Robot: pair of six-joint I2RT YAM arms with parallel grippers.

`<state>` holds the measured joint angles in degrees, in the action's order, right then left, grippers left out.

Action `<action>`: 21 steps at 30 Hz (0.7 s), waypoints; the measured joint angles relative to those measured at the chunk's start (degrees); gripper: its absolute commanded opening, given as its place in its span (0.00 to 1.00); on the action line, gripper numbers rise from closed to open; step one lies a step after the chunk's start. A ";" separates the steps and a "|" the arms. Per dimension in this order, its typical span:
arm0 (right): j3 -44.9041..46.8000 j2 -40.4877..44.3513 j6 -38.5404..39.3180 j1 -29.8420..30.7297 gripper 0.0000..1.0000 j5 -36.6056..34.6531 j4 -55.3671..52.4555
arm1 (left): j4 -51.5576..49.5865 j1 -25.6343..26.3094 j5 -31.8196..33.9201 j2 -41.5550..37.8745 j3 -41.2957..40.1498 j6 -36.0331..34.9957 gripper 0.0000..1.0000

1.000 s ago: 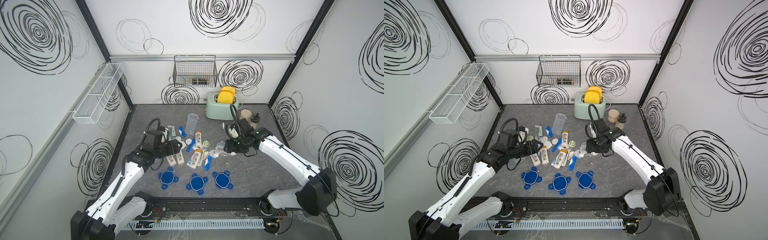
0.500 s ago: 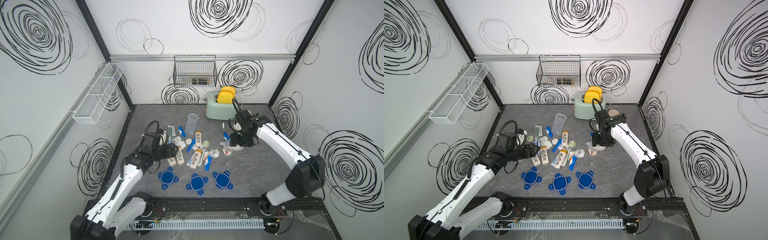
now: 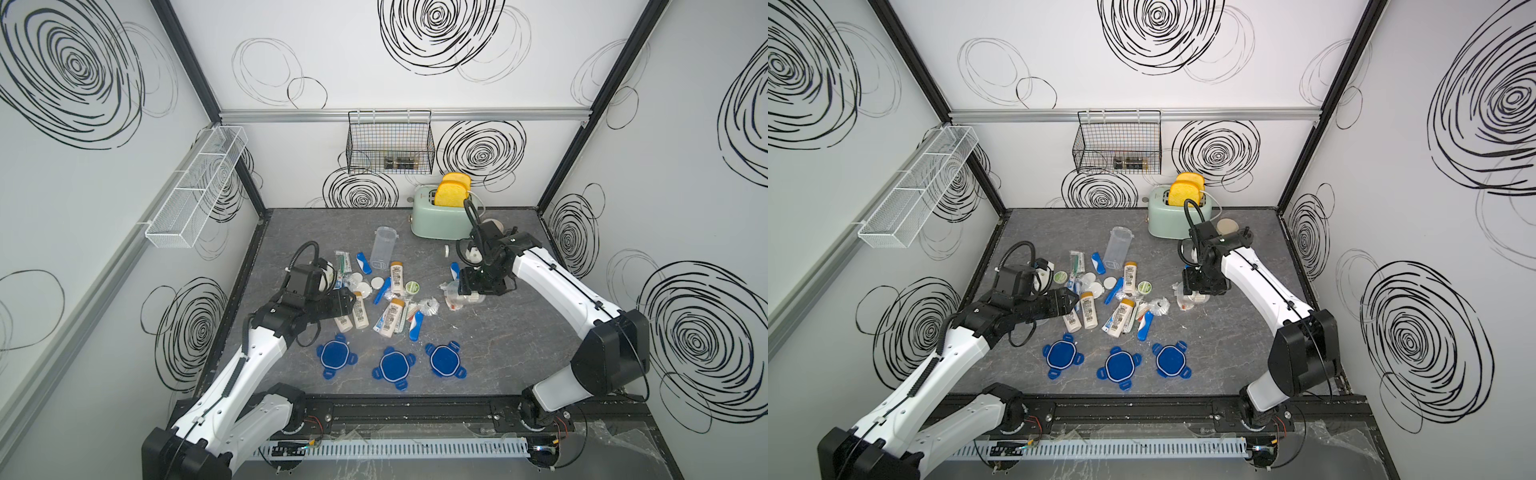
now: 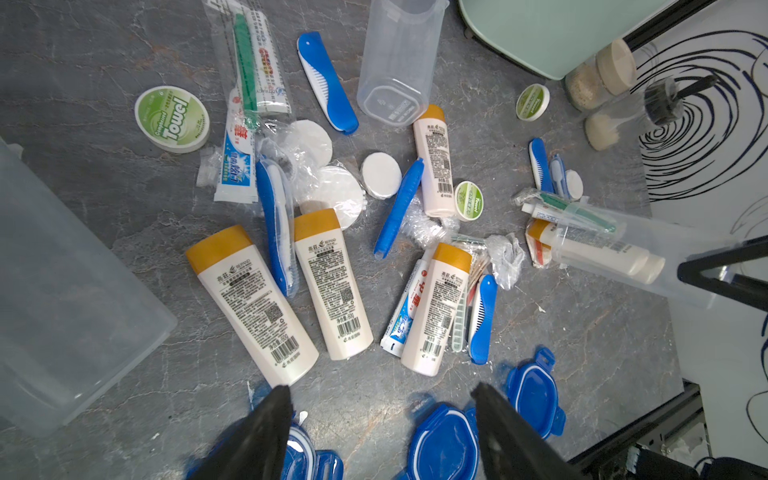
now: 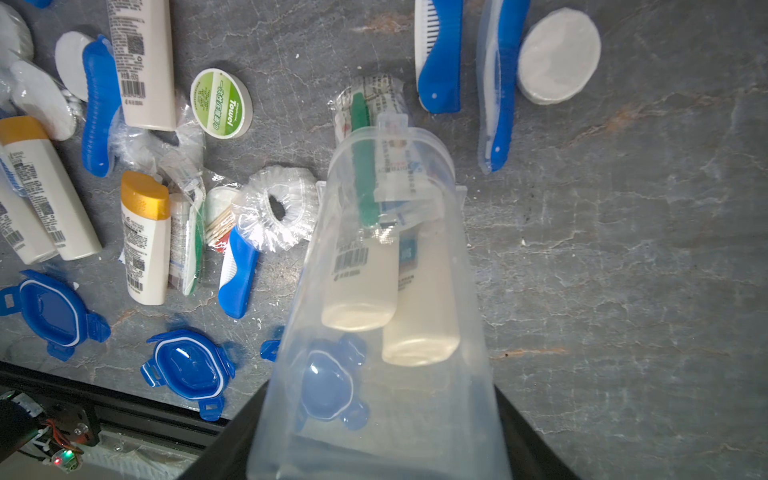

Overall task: Take out toiletry kits
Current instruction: 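Pour the toiletry kits out of the container.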

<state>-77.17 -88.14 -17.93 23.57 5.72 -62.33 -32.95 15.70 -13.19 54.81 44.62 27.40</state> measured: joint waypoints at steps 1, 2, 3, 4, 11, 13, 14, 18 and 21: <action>0.17 0.07 0.00 0.00 0.29 0.11 0.13 | -0.02 0.00 0.17 0.00 0.00 0.00 0.74; 0.31 0.11 0.00 0.00 0.29 0.17 0.20 | -0.02 0.02 0.26 -0.02 0.00 0.00 0.74; 0.33 0.17 0.00 0.00 0.29 0.22 0.20 | -0.02 0.04 0.42 -0.04 0.00 0.00 0.74; 0.33 0.26 0.00 0.02 0.28 0.31 0.22 | -0.02 0.04 0.50 -0.07 0.00 0.00 0.74; 0.39 1.33 -0.07 0.76 0.28 1.62 0.17 | -0.04 0.70 1.33 -0.31 0.00 0.02 0.74; 0.39 1.36 -0.11 1.05 0.28 1.97 0.17 | -0.07 0.79 1.51 -0.42 0.00 0.02 0.74; 0.39 1.36 -0.22 1.18 0.28 2.10 0.17 | -0.09 0.81 1.66 -0.52 0.00 0.02 0.74; 0.39 1.36 -0.31 1.62 0.28 2.49 0.17 | -0.09 0.81 1.90 -0.57 0.00 0.02 0.74; 0.39 1.36 -0.48 1.95 0.28 2.58 0.17 | -0.09 0.90 1.95 -0.57 0.00 0.02 0.74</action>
<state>-76.77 -86.78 -18.41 25.52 8.29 -62.15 -33.04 16.60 -11.25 54.24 44.62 27.42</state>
